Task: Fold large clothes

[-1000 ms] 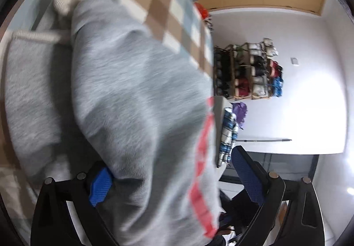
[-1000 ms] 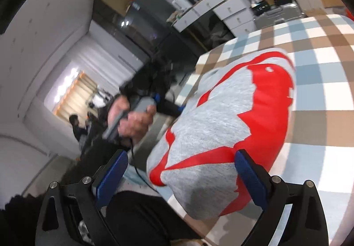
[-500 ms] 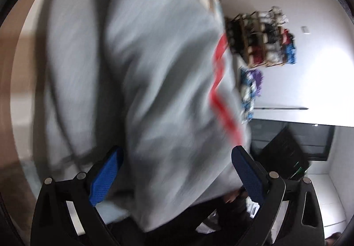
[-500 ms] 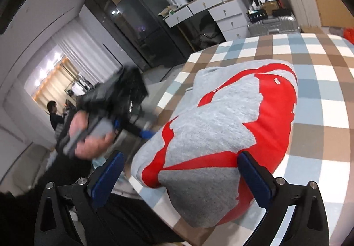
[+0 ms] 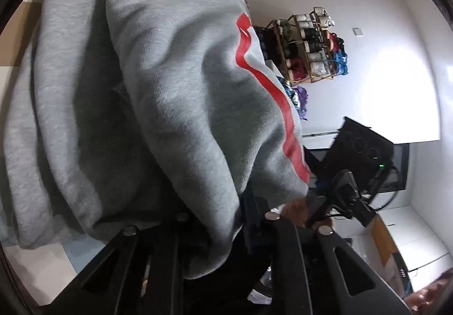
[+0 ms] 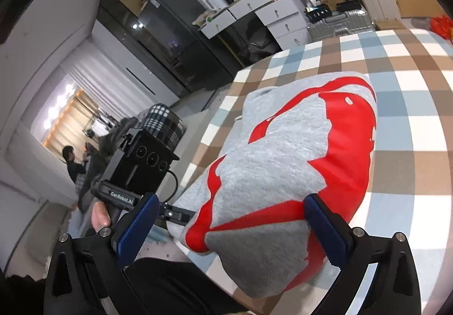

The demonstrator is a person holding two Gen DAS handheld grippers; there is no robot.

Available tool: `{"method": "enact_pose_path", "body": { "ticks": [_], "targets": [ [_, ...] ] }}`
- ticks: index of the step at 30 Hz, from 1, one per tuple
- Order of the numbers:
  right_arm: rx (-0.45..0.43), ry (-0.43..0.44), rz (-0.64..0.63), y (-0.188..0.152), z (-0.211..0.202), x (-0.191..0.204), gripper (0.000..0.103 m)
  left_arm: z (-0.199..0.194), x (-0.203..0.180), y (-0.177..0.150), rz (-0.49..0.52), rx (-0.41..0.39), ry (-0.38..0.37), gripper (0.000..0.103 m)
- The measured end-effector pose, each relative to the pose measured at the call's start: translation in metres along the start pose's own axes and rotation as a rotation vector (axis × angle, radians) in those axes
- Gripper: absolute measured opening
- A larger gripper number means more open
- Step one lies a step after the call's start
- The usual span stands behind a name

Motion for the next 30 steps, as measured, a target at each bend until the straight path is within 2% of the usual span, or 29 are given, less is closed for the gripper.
{"method": "enact_pose_path", "body": {
  "ticks": [3,6,8,9,11,14,16,17,18,20,22,25,27,29,30],
  "targets": [
    [0.019,-0.049,-0.049,0.003,0.003,0.008,0.102,-0.007,-0.002,0.009,0.006,-0.036,-0.007,0.008],
    [0.026,-0.043,-0.096,0.013,0.001,0.024,0.095,-0.033,-0.012,0.020,0.038,-0.085,-0.028,0.008],
    [0.080,-0.007,-0.111,0.015,0.010,0.035,0.094,-0.046,-0.018,0.024,0.065,-0.086,-0.031,0.007],
    [0.144,-0.001,-0.109,0.013,0.020,0.040,0.094,-0.055,-0.023,0.029,0.085,-0.103,-0.018,0.007],
    [0.231,0.001,-0.079,0.012,0.038,0.041,0.092,-0.064,-0.026,0.034,0.116,-0.098,0.013,0.007],
    [0.317,0.097,0.101,0.023,0.058,0.033,0.087,-0.073,-0.018,0.042,0.107,-0.090,0.052,0.007],
    [0.393,0.137,0.235,0.025,0.074,0.024,0.069,-0.083,-0.010,0.046,0.086,-0.095,0.052,0.007],
    [0.425,0.135,0.262,0.024,0.081,0.023,0.063,-0.087,-0.006,0.044,0.078,-0.108,0.058,0.007],
    [0.458,0.118,0.274,0.023,0.087,0.021,0.049,-0.090,-0.005,0.044,0.075,-0.113,0.050,0.007],
    [0.505,0.055,0.278,0.021,0.101,0.016,0.037,-0.090,-0.003,0.043,0.074,-0.128,0.051,0.007],
    [0.536,0.006,0.250,0.019,0.109,0.015,0.028,-0.084,0.008,0.036,0.064,-0.122,0.075,0.007],
    [0.570,-0.050,0.187,0.011,0.111,0.014,0.020,-0.063,0.018,0.014,0.027,-0.051,0.067,0.008],
    [0.582,-0.052,0.161,0.005,0.105,0.013,0.018,-0.053,0.025,0.002,0.001,-0.031,0.049,0.015],
    [0.594,-0.070,0.134,-0.002,0.097,0.009,0.009,-0.043,0.024,-0.004,-0.021,-0.029,0.017,0.047],
    [0.599,-0.086,0.121,-0.005,0.092,0.007,0.002,-0.040,0.022,-0.005,-0.027,-0.032,0.008,0.057]
  ]
}}
Point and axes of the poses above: each gripper's, at about its wrist camera, not at the fingertips, and z roughly the way its jaws point, x to its left, y to its top, the point moved 9 cm from there along z, roughly the way its jaws point, and after that the axes turned 6 degrees about -y, right-handed, at the moved point
